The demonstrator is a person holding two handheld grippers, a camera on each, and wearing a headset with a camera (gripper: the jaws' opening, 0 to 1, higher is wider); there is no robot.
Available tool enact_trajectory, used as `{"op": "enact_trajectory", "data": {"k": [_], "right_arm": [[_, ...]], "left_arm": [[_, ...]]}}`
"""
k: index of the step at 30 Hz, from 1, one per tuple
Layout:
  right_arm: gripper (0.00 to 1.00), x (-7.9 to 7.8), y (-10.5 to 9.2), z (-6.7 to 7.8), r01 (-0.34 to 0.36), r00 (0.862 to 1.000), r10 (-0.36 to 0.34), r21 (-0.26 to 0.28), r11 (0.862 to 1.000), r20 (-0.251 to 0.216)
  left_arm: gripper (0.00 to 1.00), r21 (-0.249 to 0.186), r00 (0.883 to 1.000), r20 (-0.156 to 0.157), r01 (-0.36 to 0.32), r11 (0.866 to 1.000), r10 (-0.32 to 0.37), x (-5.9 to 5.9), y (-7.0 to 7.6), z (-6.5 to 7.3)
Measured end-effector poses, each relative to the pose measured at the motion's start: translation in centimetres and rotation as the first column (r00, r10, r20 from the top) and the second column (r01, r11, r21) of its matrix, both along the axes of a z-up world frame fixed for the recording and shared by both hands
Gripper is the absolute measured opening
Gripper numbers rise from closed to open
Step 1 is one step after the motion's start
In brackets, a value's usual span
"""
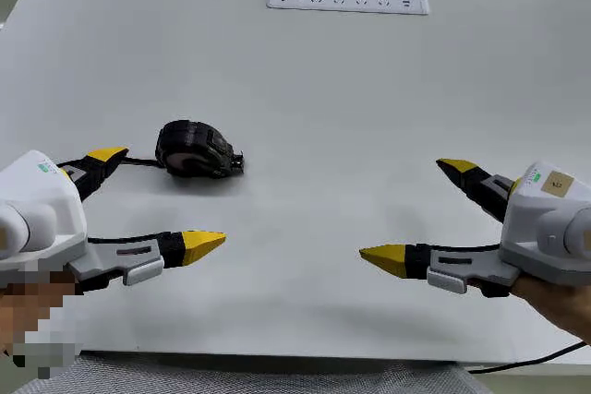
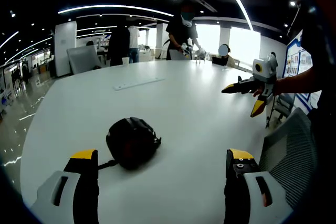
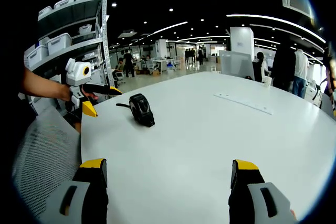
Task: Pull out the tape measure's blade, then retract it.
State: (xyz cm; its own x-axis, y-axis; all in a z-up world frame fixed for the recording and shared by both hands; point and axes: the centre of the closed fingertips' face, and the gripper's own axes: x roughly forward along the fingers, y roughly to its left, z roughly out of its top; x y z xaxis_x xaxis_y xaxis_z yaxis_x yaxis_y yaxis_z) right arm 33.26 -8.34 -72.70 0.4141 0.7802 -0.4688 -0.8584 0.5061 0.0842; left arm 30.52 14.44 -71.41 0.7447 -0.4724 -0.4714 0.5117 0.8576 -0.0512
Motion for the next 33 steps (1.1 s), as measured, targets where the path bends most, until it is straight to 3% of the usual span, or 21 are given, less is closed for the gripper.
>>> {"op": "enact_trajectory", "data": {"k": [12, 33], "right_arm": [[0.99, 0.1, 0.0, -0.4, -0.007, 1.000, 0.007, -0.011, 1.000, -0.007], [0.99, 0.7, 0.8, -0.9, -0.050, 0.999, 0.050, -0.034, 0.998, -0.017]], "left_arm": [[0.99, 0.006, 1.000, 0.007, 0.024, 1.000, -0.024, 0.6, -0.1, 0.1], [0.99, 0.030, 0.997, -0.010, 0.075, 0.997, -0.074, 2.1, 0.3, -0.3]]}}
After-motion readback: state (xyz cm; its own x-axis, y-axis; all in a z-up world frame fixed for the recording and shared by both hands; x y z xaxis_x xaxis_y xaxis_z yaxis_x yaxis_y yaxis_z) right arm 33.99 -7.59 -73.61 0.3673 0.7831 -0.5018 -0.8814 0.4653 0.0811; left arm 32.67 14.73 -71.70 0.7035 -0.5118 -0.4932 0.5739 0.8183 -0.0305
